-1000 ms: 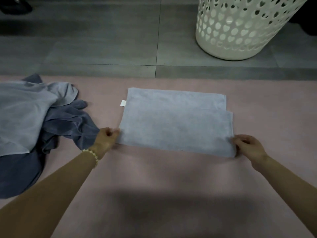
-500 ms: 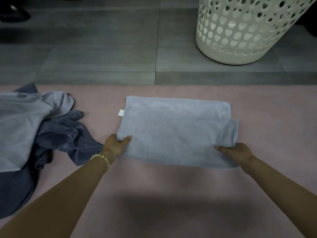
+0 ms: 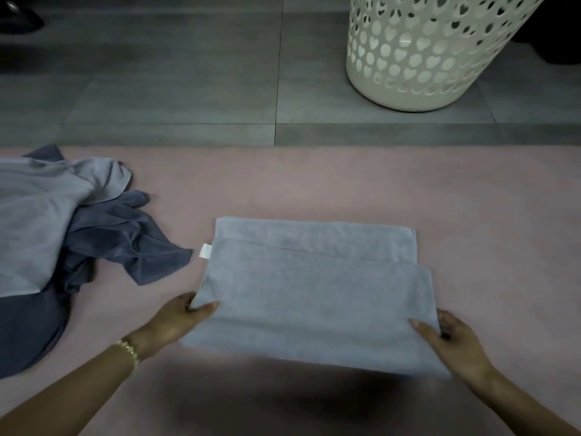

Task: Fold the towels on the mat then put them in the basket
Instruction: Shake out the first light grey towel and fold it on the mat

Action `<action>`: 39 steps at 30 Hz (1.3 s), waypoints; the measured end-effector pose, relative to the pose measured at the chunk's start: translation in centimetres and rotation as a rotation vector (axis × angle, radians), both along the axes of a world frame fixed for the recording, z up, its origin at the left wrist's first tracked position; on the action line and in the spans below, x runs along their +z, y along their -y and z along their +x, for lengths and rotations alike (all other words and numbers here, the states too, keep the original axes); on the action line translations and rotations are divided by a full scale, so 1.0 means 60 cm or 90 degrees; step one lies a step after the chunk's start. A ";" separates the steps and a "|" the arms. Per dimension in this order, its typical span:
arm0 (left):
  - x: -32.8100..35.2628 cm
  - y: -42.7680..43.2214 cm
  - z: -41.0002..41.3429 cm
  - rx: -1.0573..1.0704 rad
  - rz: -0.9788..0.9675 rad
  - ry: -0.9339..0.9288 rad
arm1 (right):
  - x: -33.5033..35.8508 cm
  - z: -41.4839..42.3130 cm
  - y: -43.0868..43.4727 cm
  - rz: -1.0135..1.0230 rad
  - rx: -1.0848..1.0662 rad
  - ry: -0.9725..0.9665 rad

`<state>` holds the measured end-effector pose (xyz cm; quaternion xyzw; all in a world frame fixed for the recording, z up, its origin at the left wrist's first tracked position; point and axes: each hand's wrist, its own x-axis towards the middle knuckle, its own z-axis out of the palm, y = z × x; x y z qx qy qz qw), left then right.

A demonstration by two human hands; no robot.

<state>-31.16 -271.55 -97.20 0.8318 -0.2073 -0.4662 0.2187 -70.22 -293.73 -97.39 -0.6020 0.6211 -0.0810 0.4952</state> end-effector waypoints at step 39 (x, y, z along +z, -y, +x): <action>-0.076 0.068 -0.135 -0.287 -0.214 0.455 | -0.075 0.250 -0.067 -0.532 0.457 -0.150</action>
